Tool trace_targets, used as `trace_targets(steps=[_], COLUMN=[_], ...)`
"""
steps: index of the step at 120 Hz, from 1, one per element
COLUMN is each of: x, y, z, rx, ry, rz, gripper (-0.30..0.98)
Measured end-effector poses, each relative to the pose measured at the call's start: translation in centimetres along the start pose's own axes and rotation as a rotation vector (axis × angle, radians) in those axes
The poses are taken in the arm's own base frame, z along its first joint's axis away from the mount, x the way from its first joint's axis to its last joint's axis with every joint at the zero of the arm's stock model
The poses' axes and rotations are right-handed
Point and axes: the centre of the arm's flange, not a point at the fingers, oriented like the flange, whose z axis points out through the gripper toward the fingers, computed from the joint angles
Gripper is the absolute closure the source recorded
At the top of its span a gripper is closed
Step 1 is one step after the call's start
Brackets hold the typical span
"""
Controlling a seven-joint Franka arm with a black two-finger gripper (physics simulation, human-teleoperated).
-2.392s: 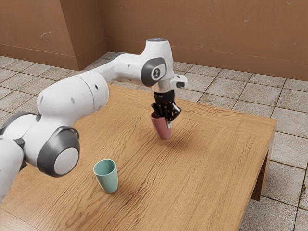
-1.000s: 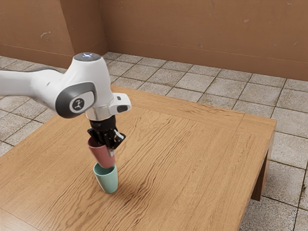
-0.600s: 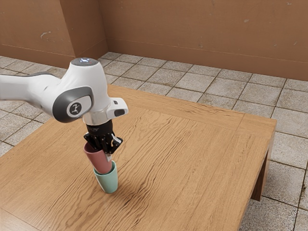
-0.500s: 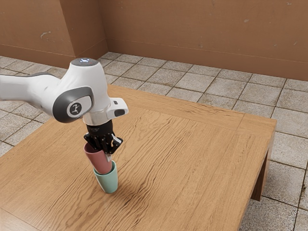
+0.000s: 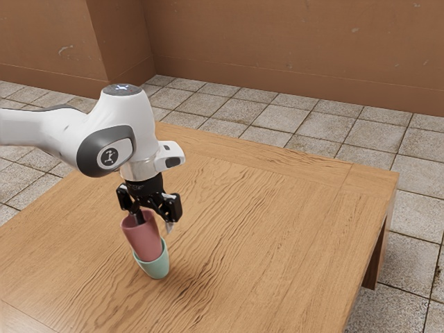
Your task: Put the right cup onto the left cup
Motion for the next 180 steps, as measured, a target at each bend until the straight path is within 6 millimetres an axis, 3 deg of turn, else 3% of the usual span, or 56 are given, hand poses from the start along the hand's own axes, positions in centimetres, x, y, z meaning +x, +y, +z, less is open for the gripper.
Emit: trace_targets(steps=[43, 50, 53, 67, 89, 100, 133, 180], x=[0.3, 0.2, 0.1, 0.5, -0.2, -1.1, -5.3, -6.5], y=[0.0, -0.1, -0.4, -1.9, -3.7, -3.1, -5.7, -6.1], z=[-0.8, -1.6, -2.7, -12.6, -23.8, -28.2, -27.0, -25.8], rx=[0.000, -0.002, -0.009, -0.027, 0.017, 0.061, 0.188, 0.232], ry=[0.017, 0.032, 0.049, 0.169, 0.234, 0.232, -0.045, -0.175], rz=[-0.002, -0.001, -0.003, -0.012, -0.020, -0.001, -0.021, -0.015], gripper=[0.04, 0.03, 0.03, 0.02, 0.02, 0.02, 0.02, 0.02])
